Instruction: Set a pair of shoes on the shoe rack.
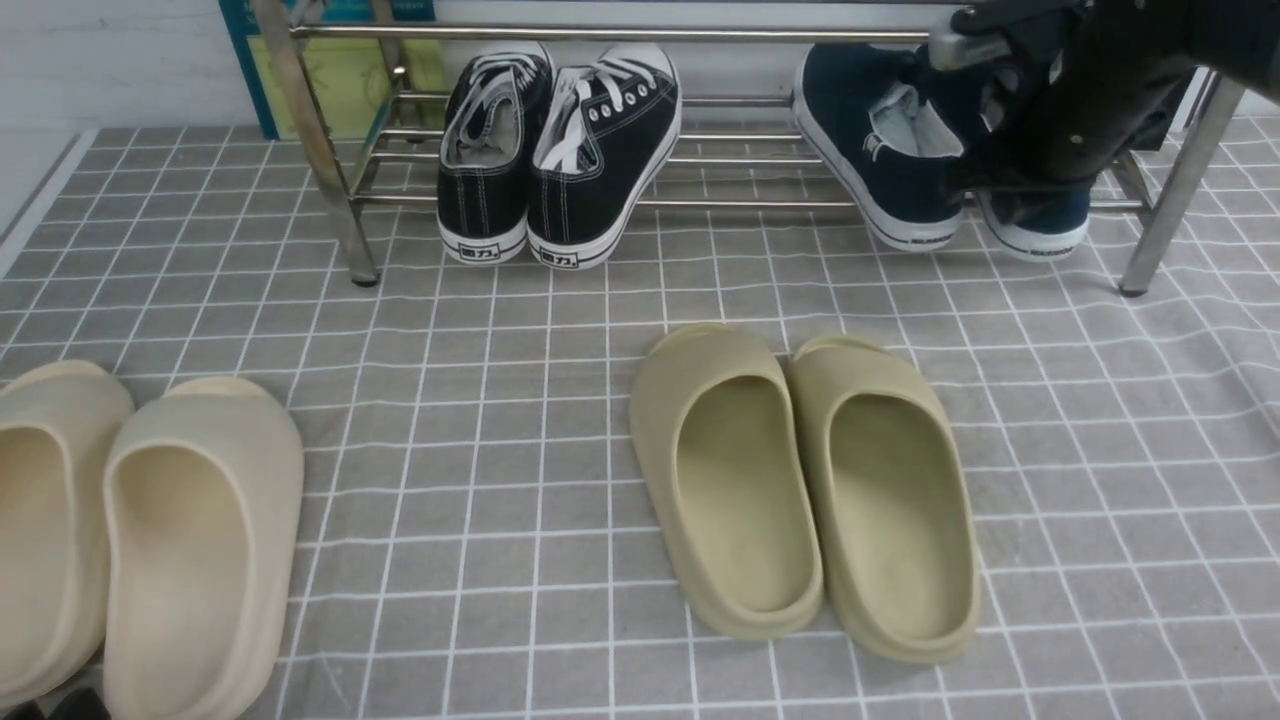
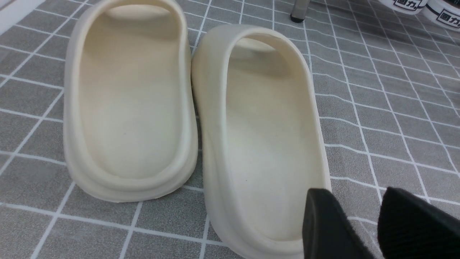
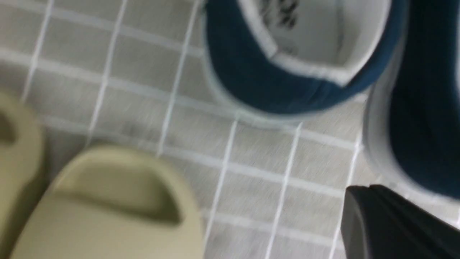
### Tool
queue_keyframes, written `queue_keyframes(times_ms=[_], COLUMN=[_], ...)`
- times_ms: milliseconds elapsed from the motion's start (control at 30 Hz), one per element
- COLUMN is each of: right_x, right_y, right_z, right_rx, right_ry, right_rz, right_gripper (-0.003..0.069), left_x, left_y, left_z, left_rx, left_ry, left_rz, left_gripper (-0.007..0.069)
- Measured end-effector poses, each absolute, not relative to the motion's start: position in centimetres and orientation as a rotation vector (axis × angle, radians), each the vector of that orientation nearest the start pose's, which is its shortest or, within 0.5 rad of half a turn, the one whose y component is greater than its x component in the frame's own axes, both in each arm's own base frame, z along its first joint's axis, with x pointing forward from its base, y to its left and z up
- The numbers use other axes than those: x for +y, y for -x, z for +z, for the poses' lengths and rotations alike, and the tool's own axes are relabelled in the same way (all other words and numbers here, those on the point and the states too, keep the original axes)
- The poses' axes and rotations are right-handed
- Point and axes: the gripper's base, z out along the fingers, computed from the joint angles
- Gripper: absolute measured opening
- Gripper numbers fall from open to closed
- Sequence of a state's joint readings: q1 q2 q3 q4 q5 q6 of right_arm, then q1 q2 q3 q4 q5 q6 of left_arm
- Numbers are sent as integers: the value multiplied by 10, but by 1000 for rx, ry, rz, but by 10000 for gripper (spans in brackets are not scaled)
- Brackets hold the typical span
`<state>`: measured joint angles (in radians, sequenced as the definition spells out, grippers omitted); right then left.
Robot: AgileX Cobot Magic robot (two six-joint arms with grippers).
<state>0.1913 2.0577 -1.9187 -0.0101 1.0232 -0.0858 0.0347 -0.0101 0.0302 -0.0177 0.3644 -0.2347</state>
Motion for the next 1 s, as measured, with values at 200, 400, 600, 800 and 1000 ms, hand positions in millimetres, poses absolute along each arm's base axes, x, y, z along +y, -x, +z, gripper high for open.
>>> queue_keyframes(times_ms=[200, 400, 600, 800, 1000], right_x=[88, 78, 64, 50, 41], right_y=[-401, -329, -242, -163, -113], right_z=[350, 387, 398, 402, 394], right_rx=[2553, 2438, 2326, 2170, 2058], right_ry=[438, 411, 374, 344, 326], right_rz=[184, 241, 286, 316, 340], right_gripper=[0, 2, 4, 4, 4], left_x=[1, 1, 1, 1, 1], left_y=[-53, -53, -53, -53, -53], left_z=[171, 171, 171, 171, 171], left_rx=[1852, 1852, 1852, 1852, 1852], left_ry=[262, 262, 262, 262, 262], left_rz=[-155, -155, -155, -155, -155], left_gripper=[237, 237, 237, 237, 237])
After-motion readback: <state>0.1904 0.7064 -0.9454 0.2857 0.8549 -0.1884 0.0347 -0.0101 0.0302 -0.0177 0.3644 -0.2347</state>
